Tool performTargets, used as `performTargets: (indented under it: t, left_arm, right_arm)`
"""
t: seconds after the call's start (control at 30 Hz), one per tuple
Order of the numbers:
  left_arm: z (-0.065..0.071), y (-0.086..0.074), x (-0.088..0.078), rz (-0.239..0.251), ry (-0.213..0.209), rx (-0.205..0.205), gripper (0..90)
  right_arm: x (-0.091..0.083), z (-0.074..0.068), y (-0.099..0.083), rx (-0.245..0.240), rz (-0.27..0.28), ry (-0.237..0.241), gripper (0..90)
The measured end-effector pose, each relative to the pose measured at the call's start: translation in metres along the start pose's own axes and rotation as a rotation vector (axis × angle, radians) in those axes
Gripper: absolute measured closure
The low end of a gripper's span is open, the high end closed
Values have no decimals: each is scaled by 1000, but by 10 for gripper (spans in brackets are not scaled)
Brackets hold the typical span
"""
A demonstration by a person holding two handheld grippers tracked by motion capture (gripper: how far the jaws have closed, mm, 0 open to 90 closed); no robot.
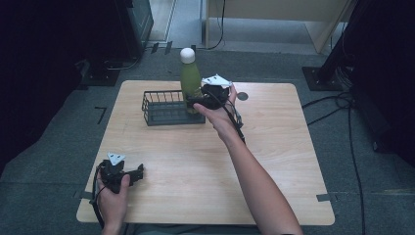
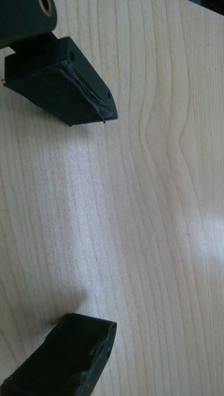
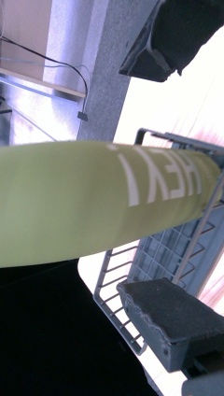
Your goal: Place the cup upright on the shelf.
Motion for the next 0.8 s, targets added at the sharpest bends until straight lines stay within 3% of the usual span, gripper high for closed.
performTargets:
  t: [0.8]
  left_arm:
    - [0,0,0,1,-1,-3,25]
  right_arm:
    - [-56,28,-35,-9,-14,-22,0]
Point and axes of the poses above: each handheld gripper's, and its own axes: x roughly forward along the jaws, y roughly out of its top, z roughly to its right, the point moved 1 cm from there along x, roughly forward along the jaws, and after that the axes turned 4 degrees about y, right-handed, at the moved point
